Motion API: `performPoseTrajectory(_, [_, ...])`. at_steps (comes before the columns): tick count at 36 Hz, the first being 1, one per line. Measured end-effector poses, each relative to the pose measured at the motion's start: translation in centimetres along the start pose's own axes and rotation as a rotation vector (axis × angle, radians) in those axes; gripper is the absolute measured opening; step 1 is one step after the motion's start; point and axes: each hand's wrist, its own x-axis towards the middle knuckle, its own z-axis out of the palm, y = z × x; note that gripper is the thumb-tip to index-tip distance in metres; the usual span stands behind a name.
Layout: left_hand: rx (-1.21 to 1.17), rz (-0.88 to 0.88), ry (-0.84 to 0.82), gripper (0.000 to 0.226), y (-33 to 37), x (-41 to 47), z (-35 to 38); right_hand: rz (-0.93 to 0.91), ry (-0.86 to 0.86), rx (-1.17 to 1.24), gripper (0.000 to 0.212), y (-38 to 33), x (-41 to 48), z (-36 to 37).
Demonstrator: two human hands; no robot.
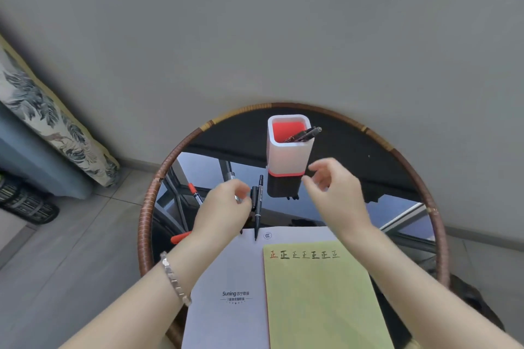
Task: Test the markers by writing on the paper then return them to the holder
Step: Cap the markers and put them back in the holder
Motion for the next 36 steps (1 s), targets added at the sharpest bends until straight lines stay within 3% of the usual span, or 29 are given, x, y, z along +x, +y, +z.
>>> performPoseTrajectory(3, [-0.022,0.000,0.004,0.026,0.1,0.8,-0.3,0.118,-0.238,-0.104,0.023,0.6,-1.7,2.7])
performPoseTrajectory(9, [-0.018,0.007,0.015,0.027,-0.6,1.0,-0.9,0.215,-0.383,-0.245,0.037,-0.8,-0.8,7.7])
performPoseTrajectory(15, [-0.004,0.004,0.009,0.027,-1.5,1.1,-0.7,0.329,-0.381,-0.293,0.023,-1.6,0.2,8.3])
performPoseTrajectory(18, [0.033,0.003,-0.006,0.028,-1.2,1.5,0.1,0.407,-0.403,-0.179,0.019,-1.4,0.2,6.9])
performPoseTrajectory(21, [0.103,0.026,-0.016,0.030,-0.2,2.2,1.0,0.464,-0.409,-0.036,0.032,-1.3,-0.2,4.5])
performPoseTrajectory(24, [0.308,0.073,0.003,0.022,0.8,2.9,2.0,0.467,-0.434,0.110,0.015,-0.7,-1.1,1.9])
performPoseTrajectory(28, [0.458,0.105,-0.018,0.015,1.5,3.0,3.1,0.459,-0.417,0.249,0.015,0.5,-2.2,-1.1])
performPoseTrajectory(33, [0.406,0.122,-0.012,0.013,1.6,2.0,3.9,0.496,-0.308,0.307,0.016,1.7,-3.2,-3.3])
performPoseTrajectory(36, [0.176,0.053,-0.037,0.018,1.6,0.9,3.9,0.503,-0.244,0.345,0.019,1.9,-3.6,-3.9])
